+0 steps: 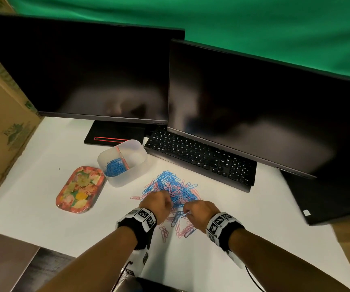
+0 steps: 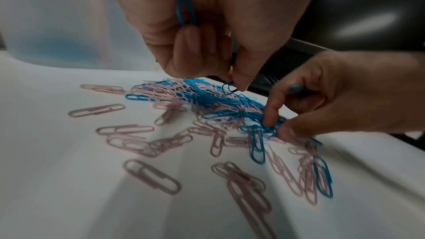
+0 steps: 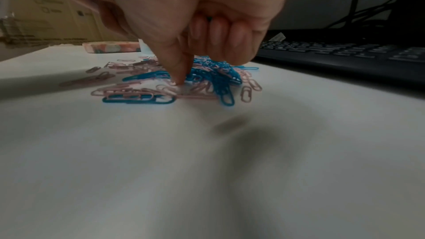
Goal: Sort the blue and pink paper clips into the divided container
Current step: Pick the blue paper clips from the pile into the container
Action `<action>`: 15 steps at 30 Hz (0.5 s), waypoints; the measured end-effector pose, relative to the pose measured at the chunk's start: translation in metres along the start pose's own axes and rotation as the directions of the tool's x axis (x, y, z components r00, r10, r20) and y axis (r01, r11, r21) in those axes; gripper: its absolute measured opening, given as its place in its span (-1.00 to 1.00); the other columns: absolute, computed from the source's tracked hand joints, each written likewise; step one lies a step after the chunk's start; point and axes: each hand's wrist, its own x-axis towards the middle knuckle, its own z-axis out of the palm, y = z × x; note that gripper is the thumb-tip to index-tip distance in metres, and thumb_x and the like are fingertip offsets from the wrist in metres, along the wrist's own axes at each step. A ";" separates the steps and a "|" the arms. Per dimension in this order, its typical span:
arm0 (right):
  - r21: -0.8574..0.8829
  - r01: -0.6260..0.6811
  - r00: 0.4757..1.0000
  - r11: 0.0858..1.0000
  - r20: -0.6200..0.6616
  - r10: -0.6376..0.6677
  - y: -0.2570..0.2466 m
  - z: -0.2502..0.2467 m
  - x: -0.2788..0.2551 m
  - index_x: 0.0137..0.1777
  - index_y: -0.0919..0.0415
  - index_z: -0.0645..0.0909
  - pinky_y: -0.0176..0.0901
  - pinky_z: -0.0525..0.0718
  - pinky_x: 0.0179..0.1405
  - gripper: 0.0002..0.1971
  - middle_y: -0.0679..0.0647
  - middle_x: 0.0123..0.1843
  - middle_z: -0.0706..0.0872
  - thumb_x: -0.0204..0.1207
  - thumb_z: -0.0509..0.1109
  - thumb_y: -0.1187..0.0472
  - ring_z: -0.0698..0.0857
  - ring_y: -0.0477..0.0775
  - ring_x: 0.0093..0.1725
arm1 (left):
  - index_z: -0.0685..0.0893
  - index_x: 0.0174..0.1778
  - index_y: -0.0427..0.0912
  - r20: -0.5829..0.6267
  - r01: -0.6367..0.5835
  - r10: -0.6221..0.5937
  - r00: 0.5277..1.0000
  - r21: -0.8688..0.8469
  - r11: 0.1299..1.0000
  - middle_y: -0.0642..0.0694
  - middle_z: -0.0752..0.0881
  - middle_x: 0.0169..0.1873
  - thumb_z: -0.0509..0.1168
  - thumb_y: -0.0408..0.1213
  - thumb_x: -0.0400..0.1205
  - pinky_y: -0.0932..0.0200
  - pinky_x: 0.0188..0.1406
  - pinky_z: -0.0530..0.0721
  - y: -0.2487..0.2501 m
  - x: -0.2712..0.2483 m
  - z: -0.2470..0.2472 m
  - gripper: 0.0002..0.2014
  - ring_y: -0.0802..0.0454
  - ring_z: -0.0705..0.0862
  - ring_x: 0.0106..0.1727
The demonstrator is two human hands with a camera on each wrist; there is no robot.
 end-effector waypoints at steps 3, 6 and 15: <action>0.026 -0.008 1.000 1.000 -0.013 0.008 0.000 -0.001 0.003 0.05 0.02 0.57 -0.13 0.60 0.03 -0.82 0.07 0.08 0.72 0.59 0.14 0.19 0.68 0.20 0.06 | 0.57 -0.29 0.04 -0.029 0.044 -0.050 0.998 -0.172 0.984 -0.04 0.78 -0.16 0.32 -0.22 0.57 0.15 0.01 0.69 -0.008 -0.003 -0.008 -0.87 -0.04 0.73 -0.07; 0.096 -0.024 1.000 0.995 -0.017 0.025 0.002 -0.006 0.002 -0.04 0.01 0.54 -0.13 0.64 -0.05 -0.86 0.03 -0.05 0.72 0.57 0.13 0.13 0.67 0.15 -0.06 | 0.60 -0.31 0.01 -0.028 0.127 -0.148 0.989 -0.374 0.919 -0.02 0.74 -0.25 0.37 -0.24 0.56 0.23 -0.08 0.62 -0.013 -0.005 -0.023 -0.85 -0.01 0.70 -0.14; 0.691 -0.090 0.996 0.717 0.054 0.072 -0.057 -0.061 0.036 -0.39 0.11 0.34 -0.20 0.28 -0.49 -0.71 0.02 -0.47 0.33 0.60 0.14 0.24 0.30 -0.01 -0.51 | 0.41 -0.21 -0.10 0.182 0.202 -0.250 0.951 -0.978 0.057 -0.08 0.49 -0.40 0.16 -0.38 0.61 0.30 -0.71 0.17 -0.035 -0.007 -0.107 -0.88 0.13 0.24 -0.60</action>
